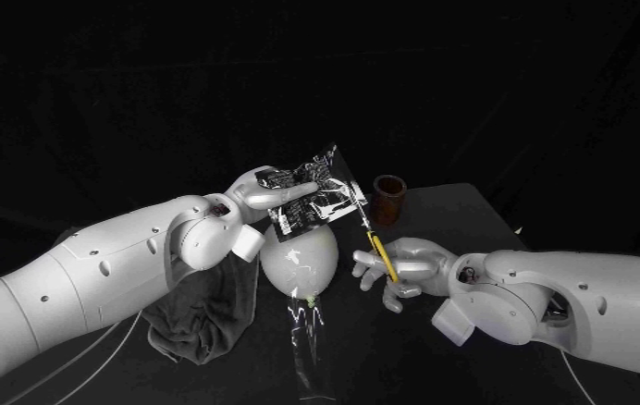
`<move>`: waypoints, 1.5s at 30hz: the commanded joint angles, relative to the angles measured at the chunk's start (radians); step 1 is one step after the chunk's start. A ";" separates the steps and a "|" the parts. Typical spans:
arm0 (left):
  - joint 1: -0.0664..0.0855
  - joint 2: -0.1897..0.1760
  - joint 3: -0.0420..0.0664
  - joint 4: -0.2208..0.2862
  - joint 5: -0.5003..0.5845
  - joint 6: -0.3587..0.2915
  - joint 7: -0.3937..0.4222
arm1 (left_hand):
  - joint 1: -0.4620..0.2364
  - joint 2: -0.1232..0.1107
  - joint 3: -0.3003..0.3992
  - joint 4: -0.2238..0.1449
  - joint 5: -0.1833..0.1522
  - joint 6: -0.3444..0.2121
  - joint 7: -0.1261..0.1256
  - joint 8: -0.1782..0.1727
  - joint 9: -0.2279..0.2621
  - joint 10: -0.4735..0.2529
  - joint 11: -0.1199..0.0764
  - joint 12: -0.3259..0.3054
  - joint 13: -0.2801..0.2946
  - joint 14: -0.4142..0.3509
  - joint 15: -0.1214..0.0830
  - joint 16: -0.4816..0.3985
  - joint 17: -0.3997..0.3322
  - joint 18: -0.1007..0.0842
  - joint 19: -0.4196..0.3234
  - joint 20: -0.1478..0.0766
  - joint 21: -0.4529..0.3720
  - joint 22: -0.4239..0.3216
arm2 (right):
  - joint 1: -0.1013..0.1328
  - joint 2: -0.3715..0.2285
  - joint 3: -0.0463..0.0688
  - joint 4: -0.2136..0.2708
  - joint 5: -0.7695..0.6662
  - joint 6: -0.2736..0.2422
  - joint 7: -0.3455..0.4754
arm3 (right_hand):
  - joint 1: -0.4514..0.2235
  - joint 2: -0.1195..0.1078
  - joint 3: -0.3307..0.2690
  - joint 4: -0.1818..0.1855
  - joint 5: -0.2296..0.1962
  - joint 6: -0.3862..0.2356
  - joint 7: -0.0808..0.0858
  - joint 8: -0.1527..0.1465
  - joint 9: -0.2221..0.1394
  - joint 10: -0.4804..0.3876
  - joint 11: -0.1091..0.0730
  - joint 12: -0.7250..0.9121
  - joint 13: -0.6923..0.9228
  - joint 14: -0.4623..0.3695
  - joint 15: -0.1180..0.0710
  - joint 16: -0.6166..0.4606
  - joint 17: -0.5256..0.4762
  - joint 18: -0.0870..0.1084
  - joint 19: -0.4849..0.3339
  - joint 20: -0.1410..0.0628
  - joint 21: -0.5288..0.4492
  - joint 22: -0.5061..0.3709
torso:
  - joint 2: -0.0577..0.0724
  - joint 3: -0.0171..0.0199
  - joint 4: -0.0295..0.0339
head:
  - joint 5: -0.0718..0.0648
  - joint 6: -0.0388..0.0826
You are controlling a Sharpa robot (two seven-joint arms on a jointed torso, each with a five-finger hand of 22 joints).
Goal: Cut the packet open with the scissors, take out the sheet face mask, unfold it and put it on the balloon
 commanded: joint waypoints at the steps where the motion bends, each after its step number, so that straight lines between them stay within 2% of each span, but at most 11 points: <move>1: 0.000 0.003 -0.001 0.004 -0.026 0.039 0.016 | -0.004 0.007 0.005 -0.010 0.003 0.009 0.001 0.003 0.057 0.007 0.000 0.002 0.002 0.005 -0.001 0.007 0.001 0.012 0.002 -0.007 0.005 0.002 | 0.003 0.000 0.003 -0.003 -0.012 0.013 0.004 | 0.010 0.020 -0.019 0.000 -0.002 0.027 -0.009 0.025 0.021 0.242 0.010 0.034 0.032 0.028 -0.017 0.039 0.062 -0.026 0.039 -0.014 0.062 0.041 | 0.000 0.0000 0.0001 | 0.001 -0.003; 9: 0.000 0.003 0.000 0.000 -0.027 0.034 0.018 | -0.005 0.007 0.005 -0.011 0.003 0.009 0.000 0.003 0.058 0.008 -0.001 0.002 0.002 0.005 -0.001 0.008 0.002 0.012 0.002 -0.007 0.006 0.002 | 0.004 -0.010 0.002 0.001 -0.025 0.015 -0.003 | 0.033 0.051 -0.088 -0.001 -0.002 0.023 -0.020 0.053 0.065 0.228 0.000 0.123 0.136 0.041 -0.028 0.060 0.096 -0.034 0.059 -0.029 0.106 0.074 | 0.000 -0.0003 -0.0003 | 0.002 -0.005; 15: 0.000 0.002 0.000 -0.001 -0.027 0.031 0.017 | -0.005 0.007 0.005 -0.012 0.003 0.010 0.000 0.004 0.059 0.008 -0.001 0.002 0.002 0.006 -0.002 0.008 0.003 0.012 0.002 -0.007 0.006 0.002 | 0.004 -0.013 0.002 0.005 -0.027 -0.001 0.005 | 0.037 0.057 -0.108 0.000 -0.002 0.013 -0.017 0.051 0.072 0.209 0.003 0.094 0.130 0.041 -0.027 0.060 0.097 -0.035 0.057 -0.028 0.106 0.076 | 0.000 0.0004 0.0003 | 0.001 -0.004; 17: 0.000 0.002 0.000 -0.001 -0.027 0.031 0.017 | -0.005 0.007 0.005 -0.012 0.003 0.010 0.000 0.004 0.059 0.008 -0.001 0.002 0.002 0.006 -0.002 0.008 0.003 0.012 0.002 -0.007 0.006 0.002 | 0.004 -0.013 0.002 0.006 -0.024 -0.008 0.011 | 0.038 0.062 -0.136 0.000 -0.001 -0.042 0.008 0.015 0.067 0.130 0.028 0.043 0.112 0.026 -0.007 0.043 0.068 -0.034 0.038 -0.017 0.082 0.065 | 0.000 0.0004 0.0003 | 0.001 -0.004; 19: 0.000 0.001 0.000 -0.001 -0.027 0.031 0.017 | -0.005 0.007 0.005 -0.012 0.003 0.010 0.000 0.004 0.059 0.008 -0.001 0.002 0.002 0.006 -0.002 0.008 0.003 0.012 0.002 -0.007 0.006 0.002 | 0.004 -0.012 0.002 0.008 -0.022 -0.015 0.015 | 0.038 0.060 -0.144 0.000 -0.002 -0.070 0.023 -0.005 0.062 0.098 0.036 0.019 0.100 0.015 0.002 0.028 0.044 -0.032 0.027 -0.012 0.066 0.056 | 0.000 0.0005 -0.0001 | -0.002 -0.002; 22: 0.000 0.001 0.000 0.000 -0.027 0.031 0.017 | -0.006 0.007 0.005 -0.012 0.003 0.010 0.000 0.004 0.059 0.009 -0.001 0.002 0.002 0.006 -0.002 0.009 0.003 0.012 0.002 -0.007 0.007 0.003 | 0.004 -0.009 0.002 0.010 -0.017 -0.027 0.022 | 0.024 0.040 -0.145 0.005 -0.001 -0.159 0.076 -0.065 0.046 -0.051 0.099 -0.092 0.027 -0.028 0.047 -0.023 -0.041 -0.035 -0.006 0.018 0.026 0.036 | 0.000 0.0002 -0.0002 | -0.002 -0.002; 25: 0.000 0.001 0.000 0.001 -0.029 0.031 0.017 | -0.006 0.007 0.005 -0.012 0.003 0.010 0.000 0.004 0.059 0.009 -0.001 0.002 0.002 0.006 -0.002 0.009 0.003 0.012 0.002 -0.007 0.007 0.003 | 0.004 -0.006 0.002 0.011 -0.013 -0.037 0.027 | 0.014 0.017 -0.123 0.009 -0.001 -0.190 0.098 -0.091 0.037 -0.093 0.115 -0.131 -0.023 -0.039 0.068 -0.027 -0.055 -0.034 -0.015 0.035 0.021 0.035 | 0.000 0.0005 0.0001 | -0.004 0.000; 27: 0.000 0.001 0.000 0.002 -0.030 0.032 0.016 | -0.006 0.007 0.005 -0.012 0.003 0.010 0.000 0.004 0.059 0.009 -0.001 0.002 0.002 0.006 -0.002 0.009 0.003 0.012 0.002 -0.007 0.007 0.003 | 0.004 -0.002 0.002 0.011 -0.010 -0.046 0.030 | -0.017 -0.037 -0.041 0.012 0.005 -0.214 0.114 -0.110 0.029 -0.137 0.139 -0.144 -0.090 -0.050 0.083 -0.025 -0.063 -0.030 -0.019 0.055 0.026 0.041 | 0.000 0.0003 0.0000 | -0.006 0.002; 29: 0.000 0.001 0.000 0.003 -0.031 0.033 0.016 | -0.006 0.008 0.005 -0.013 0.003 0.010 0.000 0.004 0.060 0.010 -0.001 0.002 0.002 0.006 -0.002 0.009 0.004 0.012 0.002 -0.007 0.008 0.003 | 0.004 0.001 0.002 0.010 -0.007 -0.051 0.032 | -0.039 -0.067 0.011 0.012 0.002 -0.220 0.119 -0.117 0.025 -0.140 0.138 -0.142 -0.127 -0.053 0.087 -0.022 -0.067 -0.024 -0.023 0.065 0.027 0.043 | 0.000 0.0002 0.0000 | -0.007 0.003; 33: 0.000 0.002 0.000 0.004 -0.038 0.034 0.017 | -0.006 0.008 0.005 -0.013 0.003 0.010 0.000 0.004 0.060 0.010 -0.001 0.002 0.002 0.006 -0.002 0.009 0.004 0.012 0.002 -0.007 0.008 0.003 | 0.004 0.008 0.002 0.007 -0.001 -0.057 0.033 | -0.055 -0.087 0.053 0.012 -0.002 -0.221 0.122 -0.119 0.023 -0.142 0.140 -0.139 -0.160 -0.057 0.090 -0.019 -0.072 -0.020 -0.023 0.073 0.033 0.047 | -0.001 0.0004 0.0008 | -0.005 0.002; 45: -0.001 0.001 -0.001 0.012 -0.096 0.042 0.025 | -0.006 0.007 0.006 -0.015 0.003 0.010 0.000 0.004 0.061 0.011 -0.001 0.001 0.001 0.006 -0.002 0.011 0.006 0.012 0.002 -0.008 0.009 0.004 | 0.004 0.017 0.003 0.010 0.006 -0.060 0.038 | -0.069 -0.098 0.083 0.012 -0.002 -0.216 0.122 -0.118 0.020 -0.134 0.140 -0.136 -0.194 -0.060 0.091 -0.016 -0.077 -0.017 -0.026 0.078 0.037 0.050 | 0.000 0.0001 0.0002 | -0.007 0.002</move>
